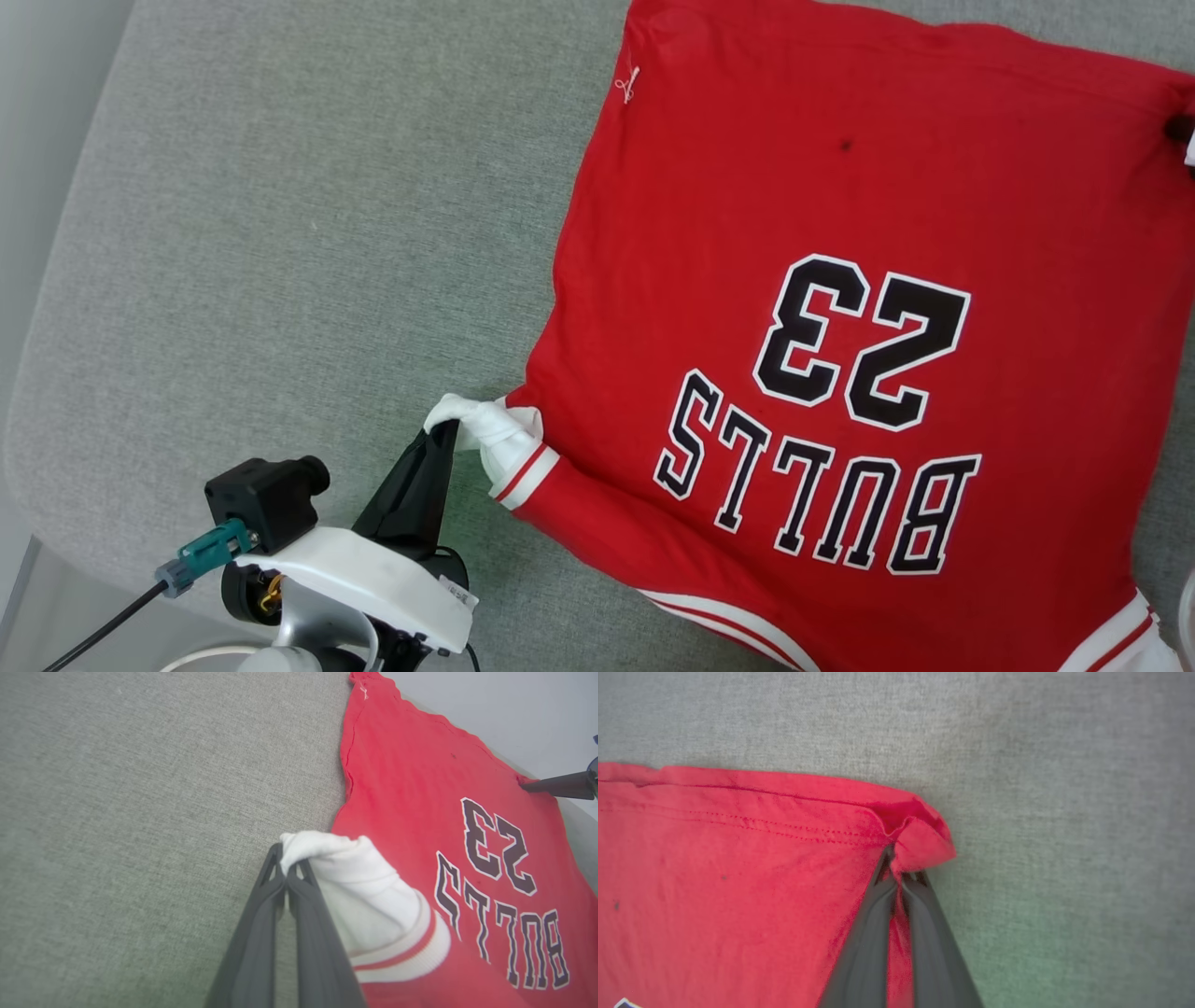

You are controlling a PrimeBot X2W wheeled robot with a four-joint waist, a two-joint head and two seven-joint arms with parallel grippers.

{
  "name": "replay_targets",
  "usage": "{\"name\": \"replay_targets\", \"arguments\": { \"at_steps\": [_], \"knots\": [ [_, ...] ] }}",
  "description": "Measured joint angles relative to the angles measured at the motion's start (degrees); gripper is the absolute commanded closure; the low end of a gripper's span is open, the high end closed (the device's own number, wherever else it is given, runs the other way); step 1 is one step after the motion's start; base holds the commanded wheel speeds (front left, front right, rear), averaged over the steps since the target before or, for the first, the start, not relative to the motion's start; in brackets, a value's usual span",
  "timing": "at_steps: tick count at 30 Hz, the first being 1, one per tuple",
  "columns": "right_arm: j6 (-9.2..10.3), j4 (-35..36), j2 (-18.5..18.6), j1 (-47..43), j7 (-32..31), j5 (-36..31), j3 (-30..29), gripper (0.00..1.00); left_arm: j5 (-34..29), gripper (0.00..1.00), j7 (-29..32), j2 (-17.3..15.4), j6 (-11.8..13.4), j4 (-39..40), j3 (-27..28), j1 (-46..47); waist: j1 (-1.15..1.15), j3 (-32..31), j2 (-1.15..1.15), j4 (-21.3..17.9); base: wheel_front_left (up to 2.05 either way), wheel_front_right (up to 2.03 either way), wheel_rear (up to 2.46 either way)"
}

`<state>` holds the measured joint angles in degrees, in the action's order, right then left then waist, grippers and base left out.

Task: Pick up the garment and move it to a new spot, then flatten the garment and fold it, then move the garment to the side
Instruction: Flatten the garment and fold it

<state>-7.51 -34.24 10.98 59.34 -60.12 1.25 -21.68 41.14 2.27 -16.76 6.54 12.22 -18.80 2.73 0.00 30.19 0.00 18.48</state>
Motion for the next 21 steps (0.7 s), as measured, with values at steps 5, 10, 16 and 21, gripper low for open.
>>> {"name": "replay_targets", "arguments": {
  "at_steps": [5, 10, 16, 21],
  "knots": [
    [0.00, 2.1, 2.8, -2.5, -0.2, 2.4, 4.1, 1.00, 0.1, 1.00, -0.4, 0.0, 0.2, -0.9, 0.2, -0.2, 0.00, -2.2, 0.00, 0.0, 0.00, 0.00, 0.00],
    [0.00, 7.8, 7.6, -5.5, -0.3, 6.2, 9.2, 1.00, 0.5, 1.00, -0.4, -0.3, 1.1, -1.9, 0.6, -1.7, 0.00, -5.4, 0.00, -0.9, 0.00, 0.00, 0.00],
    [0.00, 18.2, 14.0, -14.9, -1.8, 12.6, 13.4, 1.00, 1.2, 1.00, 0.1, -1.6, 3.1, -2.2, 2.8, -4.9, 0.00, -10.5, 0.00, -3.2, 0.00, 0.00, 0.00],
    [0.00, 27.9, 17.4, -28.2, -4.1, 17.1, 12.6, 1.00, 2.0, 1.00, 0.5, -2.6, 5.6, -2.2, 4.9, -8.6, 0.01, -14.5, 0.00, -7.0, 0.00, 0.00, 0.00]
  ]
}}
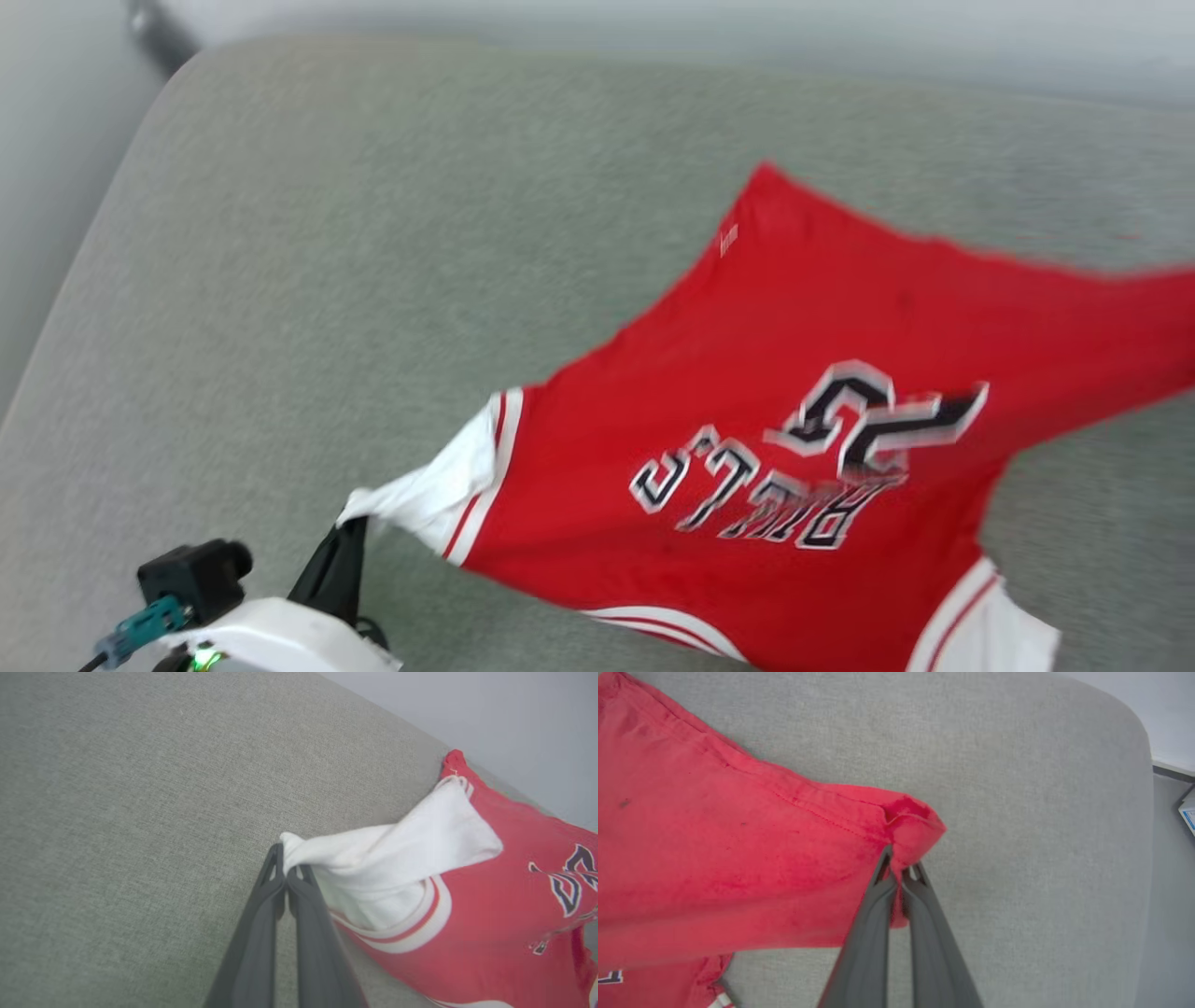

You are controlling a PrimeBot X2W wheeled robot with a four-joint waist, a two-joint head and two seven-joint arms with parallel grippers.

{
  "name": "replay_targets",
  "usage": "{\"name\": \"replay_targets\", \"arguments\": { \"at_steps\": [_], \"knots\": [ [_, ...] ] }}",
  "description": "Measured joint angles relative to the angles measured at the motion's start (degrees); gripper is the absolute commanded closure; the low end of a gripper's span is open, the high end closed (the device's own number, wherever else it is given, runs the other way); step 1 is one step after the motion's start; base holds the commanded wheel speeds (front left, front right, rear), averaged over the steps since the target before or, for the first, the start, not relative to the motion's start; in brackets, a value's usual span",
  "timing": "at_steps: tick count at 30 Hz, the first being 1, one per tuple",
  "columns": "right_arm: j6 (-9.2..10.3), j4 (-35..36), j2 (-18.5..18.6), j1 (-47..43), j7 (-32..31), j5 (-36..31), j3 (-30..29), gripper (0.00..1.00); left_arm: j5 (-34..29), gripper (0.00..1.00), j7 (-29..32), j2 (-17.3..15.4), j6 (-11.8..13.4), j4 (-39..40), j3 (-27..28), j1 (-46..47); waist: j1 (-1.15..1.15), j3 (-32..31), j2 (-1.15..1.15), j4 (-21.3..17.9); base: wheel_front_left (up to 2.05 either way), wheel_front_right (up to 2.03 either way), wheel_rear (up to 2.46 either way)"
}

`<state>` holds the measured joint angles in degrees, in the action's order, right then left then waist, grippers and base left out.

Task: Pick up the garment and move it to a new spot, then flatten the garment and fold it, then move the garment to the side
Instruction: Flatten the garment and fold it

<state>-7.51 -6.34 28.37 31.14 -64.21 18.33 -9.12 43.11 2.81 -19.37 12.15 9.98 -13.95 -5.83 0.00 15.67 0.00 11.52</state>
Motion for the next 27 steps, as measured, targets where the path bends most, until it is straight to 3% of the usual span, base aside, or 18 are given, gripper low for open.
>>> {"name": "replay_targets", "arguments": {
  "at_steps": [6, 12, 16, 17, 18, 19, 27],
  "knots": [
    [0.00, 10.0, -1.8, -21.1, -3.0, 1.4, -5.7, 1.00, 1.0, 1.00, 1.6, -1.6, 2.3, 0.5, 1.9, -4.1, 0.01, -4.9, 0.00, -5.1, 0.00, 0.00, 0.00],
    [0.00, 14.3, -9.9, -39.5, -3.4, 3.4, -9.1, 1.00, 1.3, 1.00, 3.2, -3.3, 3.7, 1.1, 3.1, -5.7, 0.01, -8.1, 0.00, -10.1, 0.00, 0.00, 0.00],
    [0.00, 13.4, -14.3, -44.2, 0.6, 3.8, -8.5, 0.98, 1.3, 1.00, 4.0, -4.1, 4.6, 1.5, 3.6, -6.3, 0.01, -8.9, 0.00, -13.0, 0.00, 0.00, 0.00],
    [0.00, 12.8, -15.3, -44.4, 1.7, 4.2, -8.1, 0.71, 1.3, 1.00, 4.2, -4.4, 4.7, 1.6, 3.7, -6.6, 0.01, -9.0, 0.00, -13.6, 0.00, 0.00, 0.00],
    [0.00, 12.4, -16.1, -44.4, 3.2, 4.8, -7.5, 0.19, 1.3, 1.00, 4.4, -4.6, 4.9, 1.8, 3.8, -6.8, 0.01, -9.1, 0.00, -14.2, 0.00, 0.00, 0.00],
    [0.00, 12.1, -16.5, -44.3, 5.0, 4.9, -6.9, 0.00, 1.3, 1.00, 4.6, -4.8, 5.1, 2.0, 3.8, -6.9, 0.01, -9.2, 0.00, -14.7, 0.00, 0.00, 0.00],
    [0.00, 9.8, -13.9, -37.2, 27.1, 4.0, -3.6, 0.00, 0.9, 1.00, 6.0, -5.4, 6.0, 3.3, 3.7, -6.9, 0.01, -8.9, 0.00, -16.1, 0.00, 0.00, 0.00]
  ]
}}
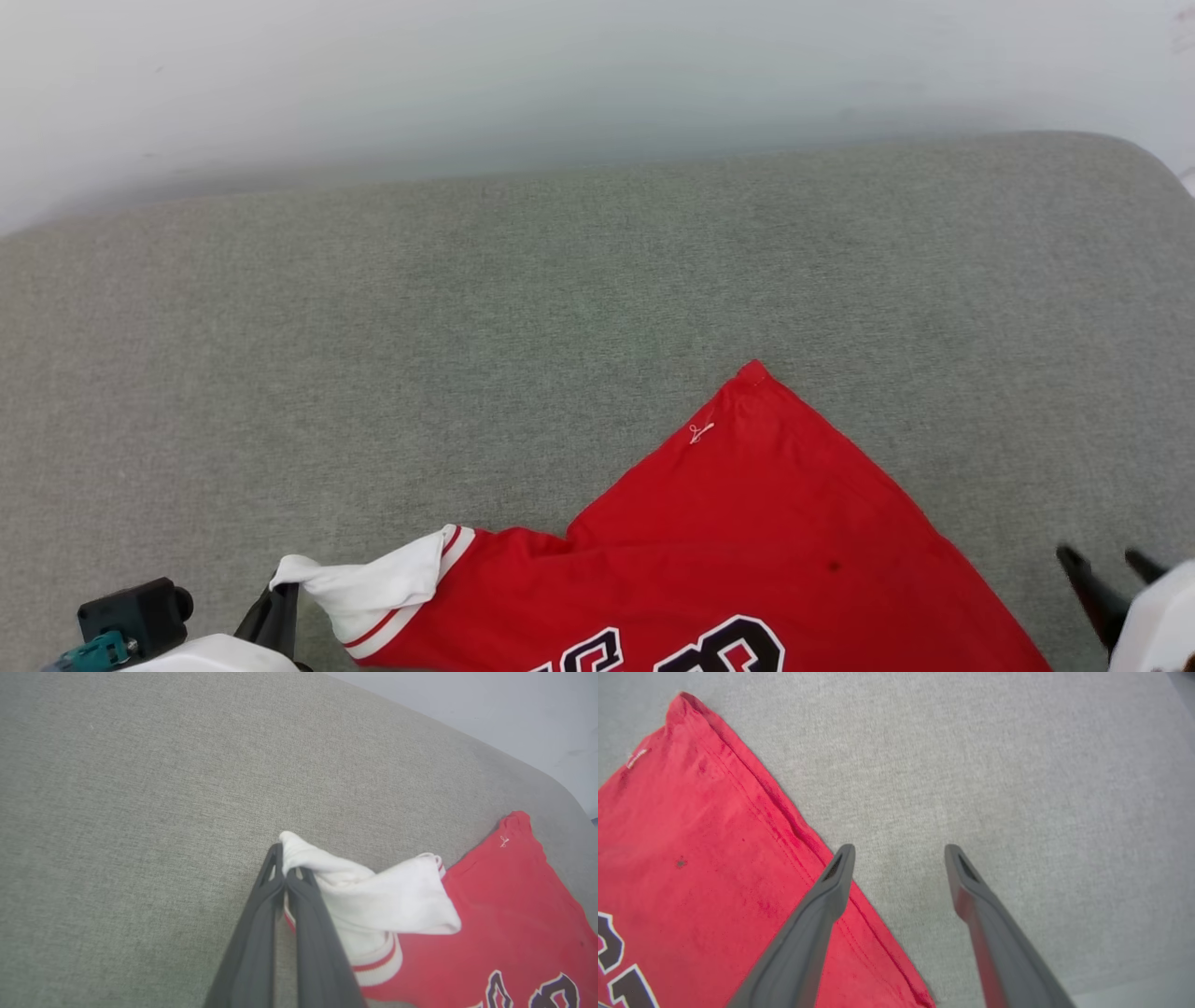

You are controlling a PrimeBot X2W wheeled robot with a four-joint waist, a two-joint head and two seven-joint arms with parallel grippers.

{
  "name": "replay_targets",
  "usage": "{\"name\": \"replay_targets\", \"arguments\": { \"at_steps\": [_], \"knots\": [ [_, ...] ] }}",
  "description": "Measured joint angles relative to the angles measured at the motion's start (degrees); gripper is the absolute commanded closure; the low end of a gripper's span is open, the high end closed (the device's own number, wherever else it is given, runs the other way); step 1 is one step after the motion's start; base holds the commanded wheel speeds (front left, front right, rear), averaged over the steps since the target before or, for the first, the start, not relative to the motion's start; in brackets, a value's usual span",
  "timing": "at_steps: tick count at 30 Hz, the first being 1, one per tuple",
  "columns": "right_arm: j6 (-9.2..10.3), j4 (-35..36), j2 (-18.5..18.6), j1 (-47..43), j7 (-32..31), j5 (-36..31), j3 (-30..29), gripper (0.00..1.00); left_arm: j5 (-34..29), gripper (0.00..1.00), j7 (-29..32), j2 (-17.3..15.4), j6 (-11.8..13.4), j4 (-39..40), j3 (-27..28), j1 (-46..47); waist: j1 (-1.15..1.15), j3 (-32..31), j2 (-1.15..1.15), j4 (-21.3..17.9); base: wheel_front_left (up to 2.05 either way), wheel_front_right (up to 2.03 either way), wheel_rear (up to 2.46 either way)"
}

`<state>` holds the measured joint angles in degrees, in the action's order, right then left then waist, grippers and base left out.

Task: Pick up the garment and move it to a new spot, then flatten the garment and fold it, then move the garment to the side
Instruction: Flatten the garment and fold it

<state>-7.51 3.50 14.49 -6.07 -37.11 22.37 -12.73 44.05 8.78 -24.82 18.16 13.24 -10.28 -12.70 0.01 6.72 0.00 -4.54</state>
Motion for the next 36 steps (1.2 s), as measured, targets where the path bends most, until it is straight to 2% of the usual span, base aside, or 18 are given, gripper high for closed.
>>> {"name": "replay_targets", "arguments": {
  "at_steps": [5, 9, 14, 22, 26, 32, 34, 35, 36],
  "knots": [
    [0.01, -3.1, -0.9, 7.9, 9.3, -0.3, 1.5, 0.00, -0.5, 1.00, 0.1, 0.0, 0.0, 0.7, -0.5, 0.9, 0.00, 1.0, 0.00, 1.1, 0.00, 0.00, 0.00],
    [0.00, -6.1, -1.4, 14.9, 10.2, 0.6, 5.1, 0.00, -1.1, 1.00, 0.2, -0.1, -0.5, 1.6, -1.3, 2.6, 0.00, 2.7, 0.00, 2.2, 0.00, 0.00, 0.00],
    [0.00, -10.0, -1.4, 24.9, 0.4, 1.4, 12.0, 0.00, -2.0, 1.00, 0.7, -0.6, -1.5, 1.8, -2.5, 5.9, -0.01, 6.0, 0.00, 3.8, 0.00, 0.00, 0.00],
    [0.00, -14.8, -1.2, 35.7, -17.5, 1.2, 20.2, 0.00, -2.4, 1.00, -0.5, 0.9, -3.0, 1.4, -4.1, 11.0, -0.02, 11.1, 0.00, 7.6, 0.00, 0.00, 0.00],
    [0.00, -18.0, -1.2, 38.7, -21.5, 1.2, 22.1, 0.00, -2.4, 1.00, -1.2, 2.0, -3.9, 0.5, -4.7, 12.8, -0.02, 13.4, 0.00, 9.2, 0.00, 0.00, 0.00],
    [-0.02, -24.1, -0.9, 43.1, -24.1, 1.7, 22.3, 0.00, -2.0, 1.00, -2.4, 3.1, -5.0, -1.5, -5.5, 14.3, -0.02, 15.4, 0.00, 10.9, 0.00, 0.00, 0.00],
    [-0.01, -25.2, -0.9, 43.7, -24.7, 2.5, 22.5, 0.67, -2.0, 1.00, -2.5, 3.3, -5.1, -2.0, -5.5, 14.4, -0.01, 15.6, 0.00, 11.2, 0.00, 0.00, 0.00],
    [-0.01, -25.5, -0.7, 43.9, -24.8, 3.0, 22.8, 0.94, -1.9, 1.00, -2.7, 3.3, -5.1, -2.2, -5.6, 14.4, -0.01, 15.6, 0.00, 11.2, 0.00, 0.00, 0.00],
    [-0.01, -25.8, -0.6, 44.0, -24.7, 3.3, 23.1, 1.00, -1.9, 1.00, -2.8, 3.3, -5.2, -2.4, -5.5, 14.4, -0.01, 15.6, 0.00, 11.2, 0.00, 0.00, 0.00]
  ]
}}
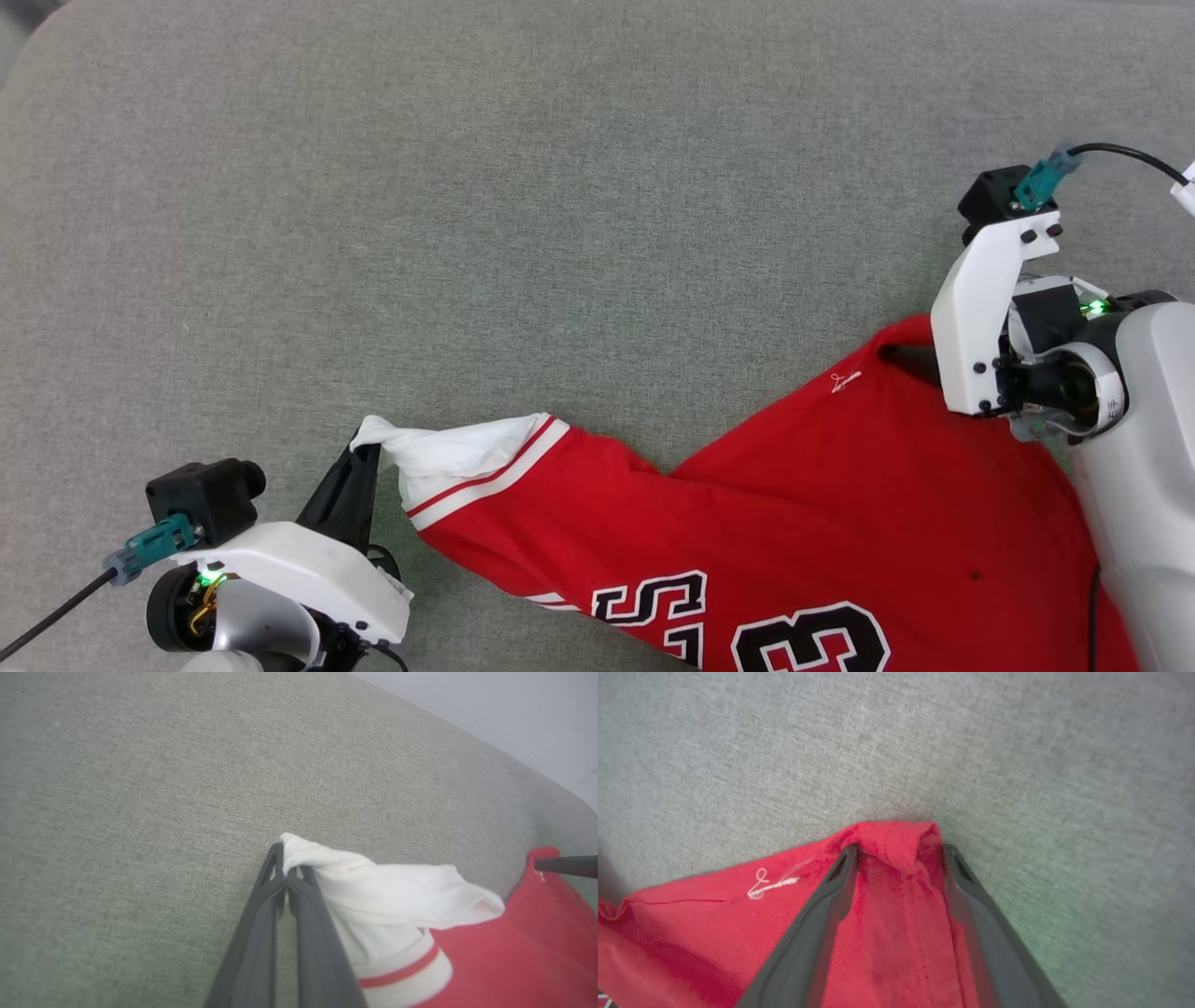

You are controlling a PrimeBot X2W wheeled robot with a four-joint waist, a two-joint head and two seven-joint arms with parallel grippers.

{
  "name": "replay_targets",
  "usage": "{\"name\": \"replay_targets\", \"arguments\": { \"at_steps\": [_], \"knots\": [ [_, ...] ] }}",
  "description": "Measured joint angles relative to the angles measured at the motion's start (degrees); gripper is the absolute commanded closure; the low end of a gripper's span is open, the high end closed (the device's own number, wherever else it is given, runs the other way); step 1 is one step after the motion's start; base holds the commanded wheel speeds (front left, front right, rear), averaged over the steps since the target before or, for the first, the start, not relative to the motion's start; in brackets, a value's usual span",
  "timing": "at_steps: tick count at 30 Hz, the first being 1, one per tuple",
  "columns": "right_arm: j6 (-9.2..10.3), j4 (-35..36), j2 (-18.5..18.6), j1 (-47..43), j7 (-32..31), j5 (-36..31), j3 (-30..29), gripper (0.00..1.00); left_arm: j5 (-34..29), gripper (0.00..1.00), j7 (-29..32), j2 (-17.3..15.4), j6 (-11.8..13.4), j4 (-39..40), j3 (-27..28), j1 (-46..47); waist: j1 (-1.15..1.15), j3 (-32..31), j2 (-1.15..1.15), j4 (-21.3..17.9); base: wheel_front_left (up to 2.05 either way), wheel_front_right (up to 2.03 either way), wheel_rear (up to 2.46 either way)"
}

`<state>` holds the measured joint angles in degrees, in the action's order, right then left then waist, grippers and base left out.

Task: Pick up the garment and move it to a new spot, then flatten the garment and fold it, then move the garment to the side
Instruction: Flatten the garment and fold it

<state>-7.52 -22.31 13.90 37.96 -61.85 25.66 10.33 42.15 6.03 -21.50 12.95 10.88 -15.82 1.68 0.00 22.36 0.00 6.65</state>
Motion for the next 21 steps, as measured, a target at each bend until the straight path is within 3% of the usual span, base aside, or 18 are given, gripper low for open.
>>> {"name": "replay_targets", "arguments": {
  "at_steps": [7, 12, 21],
  "knots": [
    [0.02, -1.1, 0.8, 0.6, 2.0, 1.9, 2.6, 1.00, 0.4, 1.00, -0.2, -0.5, -0.3, -0.5, 0.3, 0.0, 0.00, -0.6, 0.00, -0.7, 0.00, 0.00, 0.00],
    [0.02, -1.3, 1.5, 0.7, 5.0, 3.1, 3.7, 1.00, -0.7, 1.00, 0.4, -2.6, -0.8, -0.9, 0.7, 1.5, -0.01, -2.9, 0.00, -1.3, 0.00, 0.00, 0.00],
    [0.02, 0.1, 3.2, 2.0, 12.4, 2.9, 3.3, 1.00, -1.1, 1.00, 4.5, -7.0, -3.6, -3.2, 1.9, 14.1, 0.00, -9.8, 0.00, -2.8, 0.00, 0.00, 0.00]
  ]
}}
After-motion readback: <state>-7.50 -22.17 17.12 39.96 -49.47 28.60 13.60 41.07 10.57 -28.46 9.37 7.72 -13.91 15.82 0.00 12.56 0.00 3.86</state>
